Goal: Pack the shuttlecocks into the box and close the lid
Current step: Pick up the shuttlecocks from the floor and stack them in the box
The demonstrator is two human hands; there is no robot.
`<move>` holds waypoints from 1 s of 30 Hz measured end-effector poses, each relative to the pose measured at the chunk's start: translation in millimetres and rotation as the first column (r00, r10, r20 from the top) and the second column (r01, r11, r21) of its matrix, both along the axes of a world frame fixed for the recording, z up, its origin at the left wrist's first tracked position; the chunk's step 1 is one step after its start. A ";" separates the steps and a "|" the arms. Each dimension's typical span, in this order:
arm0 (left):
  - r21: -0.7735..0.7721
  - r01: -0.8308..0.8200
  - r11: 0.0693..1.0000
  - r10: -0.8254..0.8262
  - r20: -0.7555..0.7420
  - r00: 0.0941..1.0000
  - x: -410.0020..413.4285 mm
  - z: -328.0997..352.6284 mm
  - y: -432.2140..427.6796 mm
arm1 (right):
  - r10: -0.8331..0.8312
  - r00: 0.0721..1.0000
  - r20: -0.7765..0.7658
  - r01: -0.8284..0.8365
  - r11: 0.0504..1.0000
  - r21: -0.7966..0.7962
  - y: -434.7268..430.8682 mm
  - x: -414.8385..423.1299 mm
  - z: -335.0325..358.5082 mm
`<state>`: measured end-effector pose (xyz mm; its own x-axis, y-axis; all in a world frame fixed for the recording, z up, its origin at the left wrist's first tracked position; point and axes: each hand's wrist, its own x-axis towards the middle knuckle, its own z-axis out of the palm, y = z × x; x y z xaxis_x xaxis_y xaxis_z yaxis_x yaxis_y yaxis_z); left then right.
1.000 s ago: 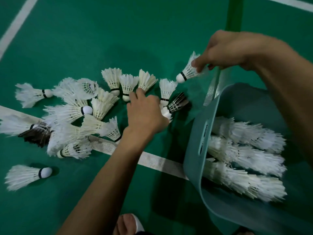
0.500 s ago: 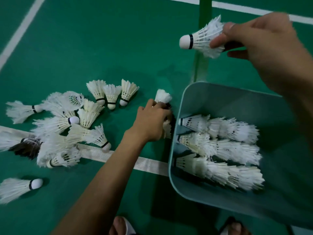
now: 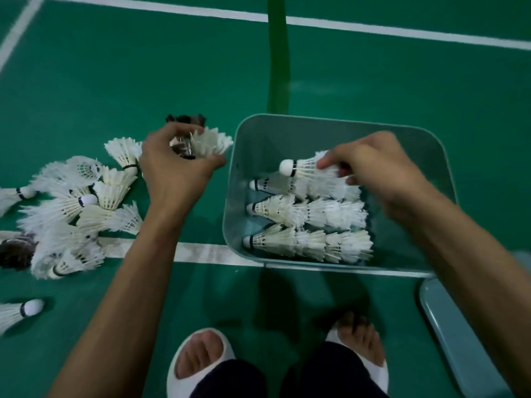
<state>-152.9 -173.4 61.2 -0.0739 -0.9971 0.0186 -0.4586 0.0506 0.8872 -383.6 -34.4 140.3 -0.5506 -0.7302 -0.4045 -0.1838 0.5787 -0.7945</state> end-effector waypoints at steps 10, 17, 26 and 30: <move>-0.332 0.148 0.932 -0.155 0.008 0.988 -22.6 60.5 35.9 | 0.207 0.976 0.069 -0.208 0.978 0.004 -47.4 19.6 -63.6; -0.244 0.425 0.872 -0.433 0.022 0.901 -46.2 52.5 64.4 | 0.151 0.951 0.270 -0.170 0.984 0.048 -40.9 3.2 -94.8; -0.140 0.453 0.880 -0.450 0.059 0.891 -47.3 45.5 80.7 | 0.103 0.969 0.223 -0.111 0.994 0.021 -47.3 6.4 -86.5; -0.035 0.528 0.848 -0.512 0.201 0.835 -53.2 47.0 83.5 | 0.035 0.951 0.307 -0.030 0.999 -0.022 -46.6 -0.2 -86.6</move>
<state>-206.1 -90.0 108.2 -0.5912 -0.8056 0.0382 -0.4919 0.3977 0.7745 -383.7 -81.0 53.7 -0.3774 -0.7538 -0.5380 0.0526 0.5625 -0.8251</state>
